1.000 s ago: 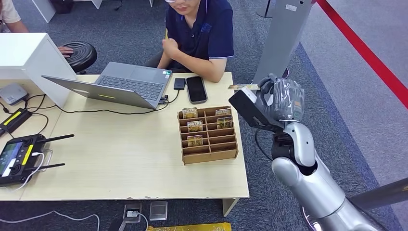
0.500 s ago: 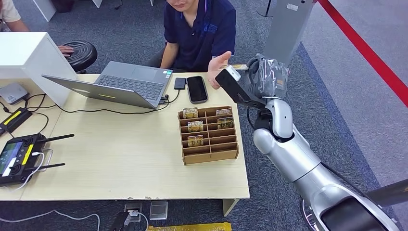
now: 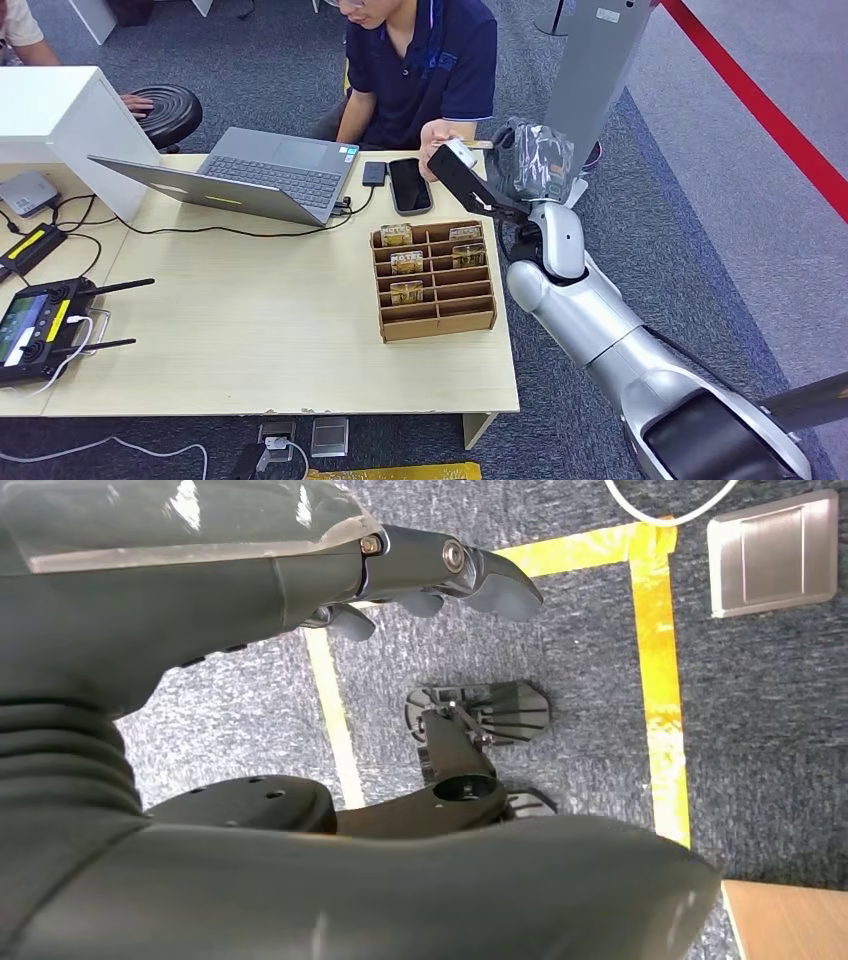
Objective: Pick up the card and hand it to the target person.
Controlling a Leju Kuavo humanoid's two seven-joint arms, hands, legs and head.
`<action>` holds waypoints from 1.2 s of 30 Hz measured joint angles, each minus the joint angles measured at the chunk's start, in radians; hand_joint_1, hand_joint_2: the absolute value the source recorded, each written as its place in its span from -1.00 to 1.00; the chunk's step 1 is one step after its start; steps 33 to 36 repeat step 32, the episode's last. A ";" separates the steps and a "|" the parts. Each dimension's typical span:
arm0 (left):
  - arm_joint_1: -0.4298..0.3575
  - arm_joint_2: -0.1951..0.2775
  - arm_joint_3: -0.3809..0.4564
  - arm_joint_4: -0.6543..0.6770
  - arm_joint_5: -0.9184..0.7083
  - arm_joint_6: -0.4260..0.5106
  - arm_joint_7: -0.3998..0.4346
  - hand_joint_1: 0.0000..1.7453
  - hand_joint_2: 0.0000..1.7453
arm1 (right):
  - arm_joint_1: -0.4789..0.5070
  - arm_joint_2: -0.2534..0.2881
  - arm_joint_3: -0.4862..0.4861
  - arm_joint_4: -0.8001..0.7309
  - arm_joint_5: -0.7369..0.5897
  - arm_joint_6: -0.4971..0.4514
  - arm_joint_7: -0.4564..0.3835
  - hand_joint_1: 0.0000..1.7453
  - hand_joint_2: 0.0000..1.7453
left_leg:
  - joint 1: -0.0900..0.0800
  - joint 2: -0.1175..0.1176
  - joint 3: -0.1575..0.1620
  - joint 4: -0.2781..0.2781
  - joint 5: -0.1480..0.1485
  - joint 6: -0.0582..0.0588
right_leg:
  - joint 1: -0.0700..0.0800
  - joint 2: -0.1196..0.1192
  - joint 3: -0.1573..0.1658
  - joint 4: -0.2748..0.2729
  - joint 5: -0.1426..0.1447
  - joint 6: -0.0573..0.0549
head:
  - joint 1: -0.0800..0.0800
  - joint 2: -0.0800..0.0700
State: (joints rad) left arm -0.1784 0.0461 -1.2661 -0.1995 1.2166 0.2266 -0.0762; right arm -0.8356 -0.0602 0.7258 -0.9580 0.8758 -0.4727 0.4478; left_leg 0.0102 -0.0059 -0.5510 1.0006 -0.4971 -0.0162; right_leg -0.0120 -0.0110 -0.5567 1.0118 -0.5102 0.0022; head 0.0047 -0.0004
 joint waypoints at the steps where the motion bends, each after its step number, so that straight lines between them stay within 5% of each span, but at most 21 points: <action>1: 0.000 0.000 0.000 0.000 -0.001 -0.002 -0.002 -1.00 -1.00 | -0.001 0.002 0.002 0.004 -0.001 0.000 0.000 -0.64 1.00 | 0.000 0.000 0.000 0.000 0.000 0.000 | 0.000 0.000 0.000 0.000 0.000 0.000 | 0.000 0.000; 4: 0.000 0.000 0.000 0.000 -0.002 -0.005 -0.003 -1.00 -1.00 | -0.004 0.006 0.009 0.019 -0.007 0.000 0.001 -1.00 1.00 | 0.000 0.000 0.000 0.000 0.000 0.000 | 0.000 0.000 0.000 0.000 0.000 0.000 | 0.000 0.000; 16: 0.012 0.000 0.000 0.000 0.019 0.014 -0.009 -1.00 -1.00 | 0.034 0.010 0.015 0.024 -0.126 -0.052 -0.063 -1.00 1.00 | 0.000 0.000 0.001 0.000 0.000 0.000 | 0.000 0.000 0.000 0.000 0.000 0.000 | 0.000 0.000; 20: 0.025 0.001 0.000 0.000 0.034 0.021 -0.019 -1.00 -1.00 | 0.096 0.000 0.001 -0.036 -0.254 -0.084 -0.145 -1.00 1.00 | 0.000 0.000 0.001 0.000 0.000 0.000 | 0.000 0.000 0.000 0.000 0.000 0.000 | 0.000 0.000; 24: 0.037 0.001 0.000 0.000 0.046 0.024 -0.033 -1.00 -1.00 | 0.170 -0.011 -0.023 -0.109 -0.512 -0.083 -0.314 -0.99 1.00 | 0.000 0.000 0.001 0.000 0.000 0.000 | 0.000 0.000 0.000 -0.001 0.000 0.000 | 0.000 0.000; 27: 0.048 0.002 0.001 0.000 0.055 0.025 -0.044 -1.00 -1.00 | 0.249 -0.028 -0.048 -0.185 -0.742 -0.047 -0.453 -0.64 1.00 | 0.000 0.000 0.002 0.000 0.000 0.000 | 0.000 0.000 0.000 -0.001 0.000 0.000 | -0.001 0.000; 31: 0.062 0.005 0.003 0.001 0.066 0.029 -0.053 -1.00 -1.00 | 0.370 -0.062 -0.089 -0.304 -1.053 0.037 -0.602 0.21 1.00 | 0.000 0.000 0.002 0.000 -0.001 0.000 | 0.000 0.000 0.000 -0.001 0.000 0.000 | 0.000 0.000; 36: 0.064 0.006 0.003 0.001 0.067 0.030 -0.053 -1.00 -1.00 | 0.384 -0.066 -0.094 -0.318 -1.084 0.046 -0.619 0.29 1.00 | 0.000 0.000 0.002 0.000 -0.001 0.000 | 0.000 0.000 0.000 -0.001 0.000 0.000 | 0.000 0.000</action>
